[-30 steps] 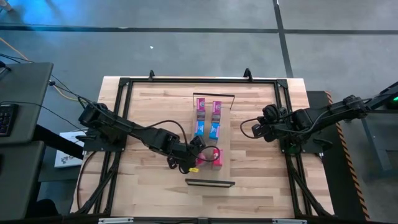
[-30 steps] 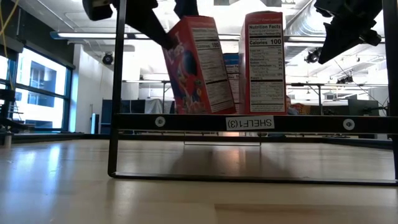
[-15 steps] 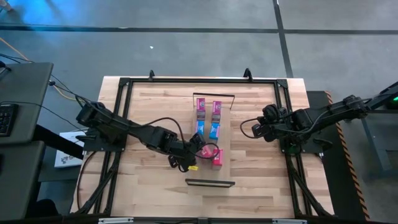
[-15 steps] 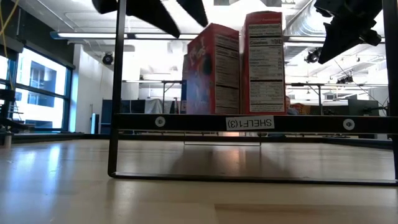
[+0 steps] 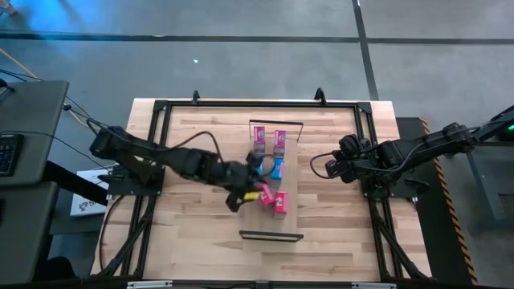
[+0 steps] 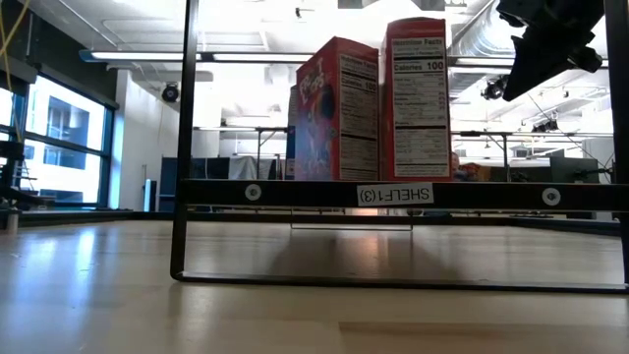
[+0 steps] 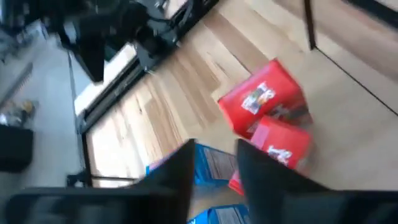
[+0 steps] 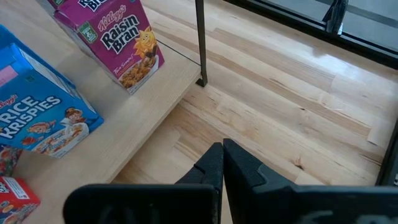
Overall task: Stack cereal on shelf
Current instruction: Put the red cereal box on the shelf aligned with the other red cereal box
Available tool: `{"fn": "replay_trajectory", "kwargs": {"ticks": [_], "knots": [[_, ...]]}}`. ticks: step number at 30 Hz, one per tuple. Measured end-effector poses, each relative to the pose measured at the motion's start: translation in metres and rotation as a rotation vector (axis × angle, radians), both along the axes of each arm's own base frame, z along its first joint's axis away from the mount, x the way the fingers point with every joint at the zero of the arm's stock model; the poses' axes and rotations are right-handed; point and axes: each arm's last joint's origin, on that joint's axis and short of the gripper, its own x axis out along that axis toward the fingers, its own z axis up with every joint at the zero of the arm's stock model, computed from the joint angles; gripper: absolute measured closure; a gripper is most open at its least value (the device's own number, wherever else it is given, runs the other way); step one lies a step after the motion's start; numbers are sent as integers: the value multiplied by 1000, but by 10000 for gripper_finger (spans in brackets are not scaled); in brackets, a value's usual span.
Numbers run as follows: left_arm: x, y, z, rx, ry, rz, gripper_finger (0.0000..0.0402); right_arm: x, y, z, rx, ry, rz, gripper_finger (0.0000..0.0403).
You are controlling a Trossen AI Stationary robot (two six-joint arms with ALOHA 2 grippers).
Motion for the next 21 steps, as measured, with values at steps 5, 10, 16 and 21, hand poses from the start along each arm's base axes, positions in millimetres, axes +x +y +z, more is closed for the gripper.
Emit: {"fn": "replay_trajectory", "kwargs": {"ticks": [5, 10, 16, 21], "knots": [[15, 6, -14, -100, 8, 79, 388, 0, 0, 0, 0, 1, 1, 402], [29, -3, -31, -174, 7, 121, 399, 0, 0, 0, -1, 1, 0, 402], [35, -5, -44, -194, 47, 150, 401, -1, 0, 0, -8, 12, -1, 402], [37, -5, -47, -202, 58, 150, 401, -1, -1, 0, -13, 9, -3, 402]]}}
